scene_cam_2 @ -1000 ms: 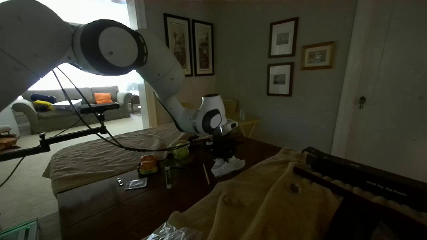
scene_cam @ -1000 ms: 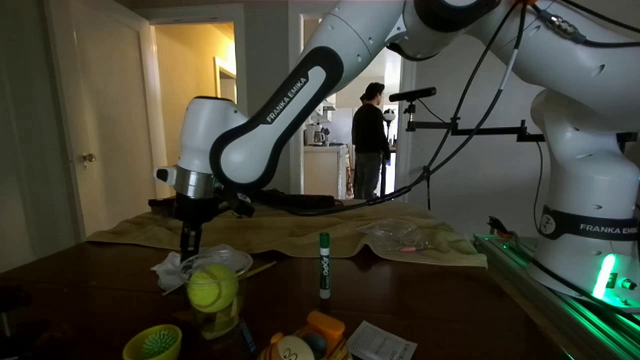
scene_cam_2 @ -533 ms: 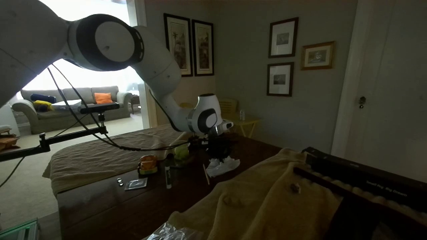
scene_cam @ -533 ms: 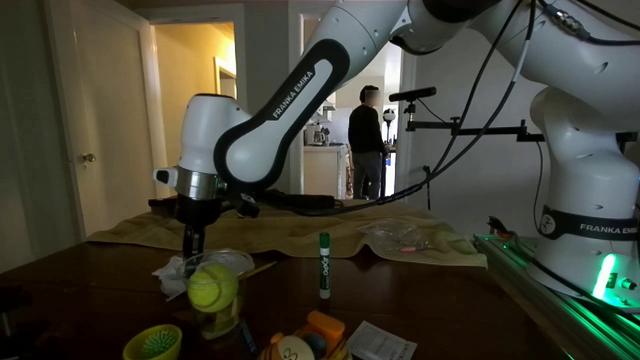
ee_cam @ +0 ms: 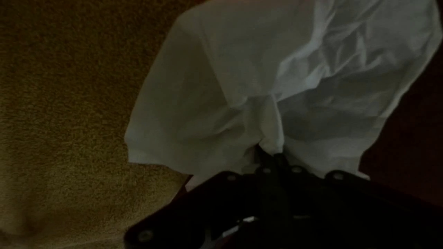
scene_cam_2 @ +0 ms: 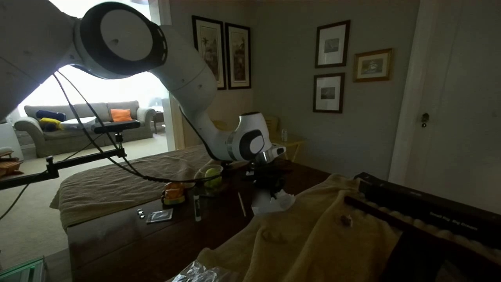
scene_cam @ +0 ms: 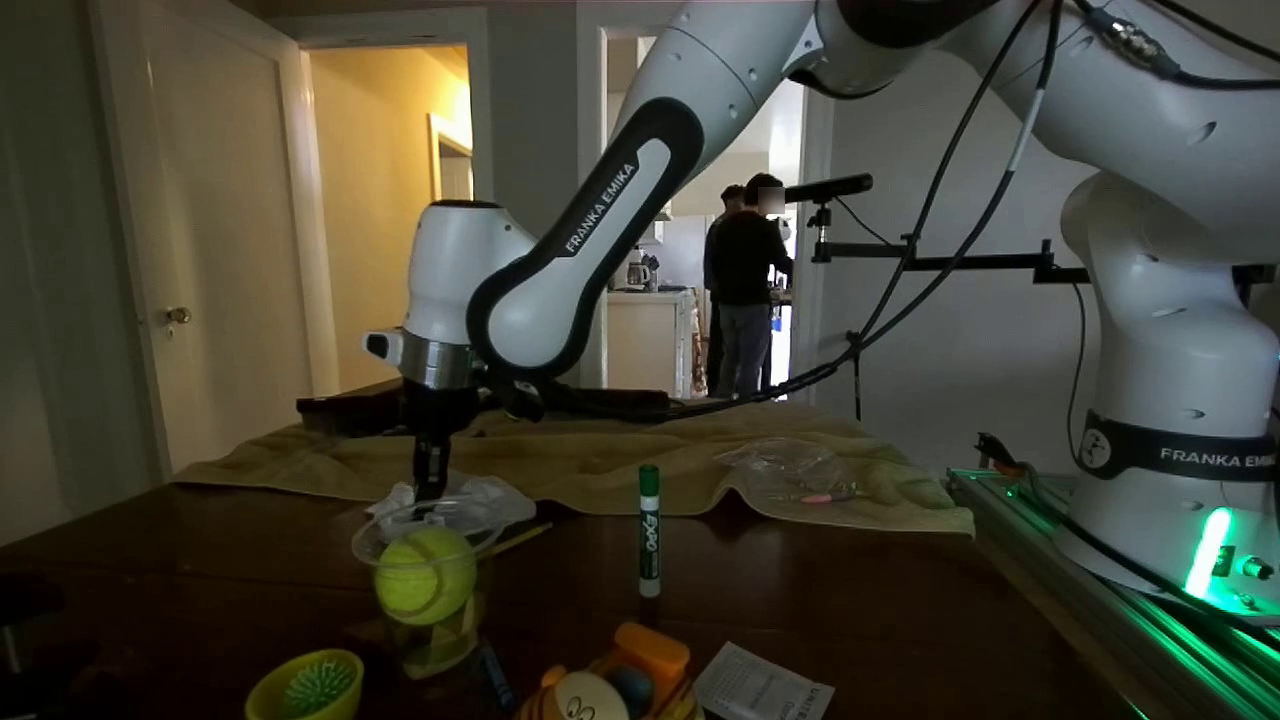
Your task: Use the paper towel to wipe the table
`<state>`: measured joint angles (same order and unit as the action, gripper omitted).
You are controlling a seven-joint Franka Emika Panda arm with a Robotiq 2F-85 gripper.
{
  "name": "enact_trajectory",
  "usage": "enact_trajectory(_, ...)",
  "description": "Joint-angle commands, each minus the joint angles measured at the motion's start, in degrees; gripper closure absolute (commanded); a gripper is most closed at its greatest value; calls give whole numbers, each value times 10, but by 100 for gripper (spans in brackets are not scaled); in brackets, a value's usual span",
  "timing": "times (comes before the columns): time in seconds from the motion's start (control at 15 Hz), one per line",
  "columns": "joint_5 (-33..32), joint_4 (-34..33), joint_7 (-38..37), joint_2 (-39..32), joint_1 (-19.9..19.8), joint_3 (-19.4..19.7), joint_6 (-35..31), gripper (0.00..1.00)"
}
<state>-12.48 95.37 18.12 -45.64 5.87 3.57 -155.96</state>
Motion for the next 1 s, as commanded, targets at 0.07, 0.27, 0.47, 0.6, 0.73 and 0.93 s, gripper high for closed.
enact_trajectory(0.07, -7, -36, -4, -30, -9, -38, -14, 100)
enact_trajectory(0.27, -6, -53, 6, -49, -9, -62, -33, 100)
enact_trajectory(0.47, -10, -20, 21, -34, -10, -81, -57, 100)
enact_trajectory(0.6, -12, 5, 30, -21, -17, -89, -76, 100)
enact_trajectory(0.73, -16, 18, 25, -17, -19, -75, -99, 100)
enact_trajectory(0.93, -19, 12, 11, -24, -20, -48, -120, 100)
